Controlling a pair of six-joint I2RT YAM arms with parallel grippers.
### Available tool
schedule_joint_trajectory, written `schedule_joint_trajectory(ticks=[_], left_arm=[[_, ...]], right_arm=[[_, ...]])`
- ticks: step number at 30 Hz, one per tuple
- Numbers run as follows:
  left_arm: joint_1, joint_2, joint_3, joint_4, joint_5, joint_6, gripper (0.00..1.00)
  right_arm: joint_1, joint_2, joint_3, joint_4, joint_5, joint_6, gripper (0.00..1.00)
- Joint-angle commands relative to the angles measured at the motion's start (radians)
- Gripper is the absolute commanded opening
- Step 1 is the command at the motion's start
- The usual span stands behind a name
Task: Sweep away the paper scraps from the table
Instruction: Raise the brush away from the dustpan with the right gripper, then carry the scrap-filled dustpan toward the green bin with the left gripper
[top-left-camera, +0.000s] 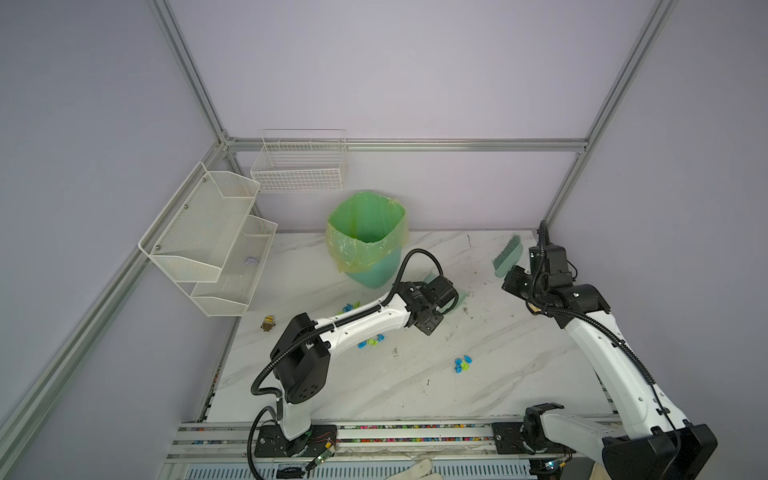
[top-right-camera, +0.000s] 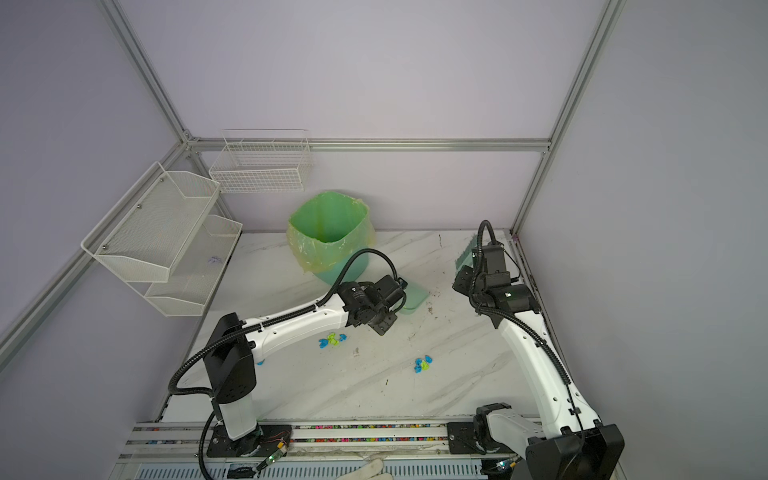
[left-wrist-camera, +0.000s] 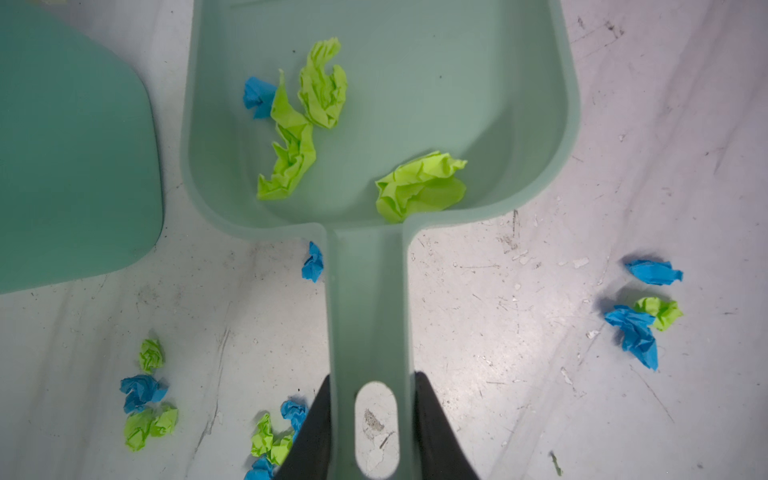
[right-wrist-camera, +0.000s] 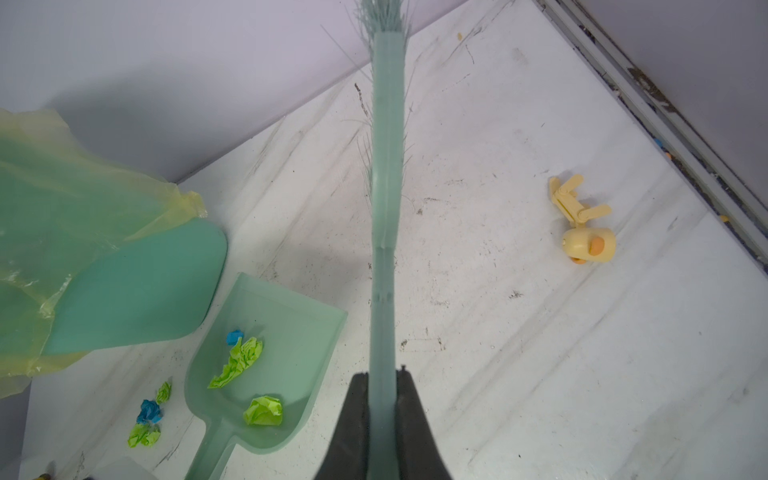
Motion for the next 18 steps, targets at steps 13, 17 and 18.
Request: schedule_joint_trajectory(ticks=[13, 17, 18], left_arm=[[0.010, -0.134, 0.111, 0.020, 0.026, -0.146, 0.00], [0.010, -0.164, 0.121, 0.020, 0.032, -0.157, 0.00], [0.010, -0.171, 0.123, 0.019, 0.029, -0.156, 0.00]], right_arm=[[-0.023, -0.035, -0.062, 0.104, -0.013, 0.017, 0.00], [-0.023, -0.033, -0.080, 0.128, -0.030, 0.019, 0.00], [-0.023, -0.033, -0.084, 0.136, -0.034, 0.022, 0.00]])
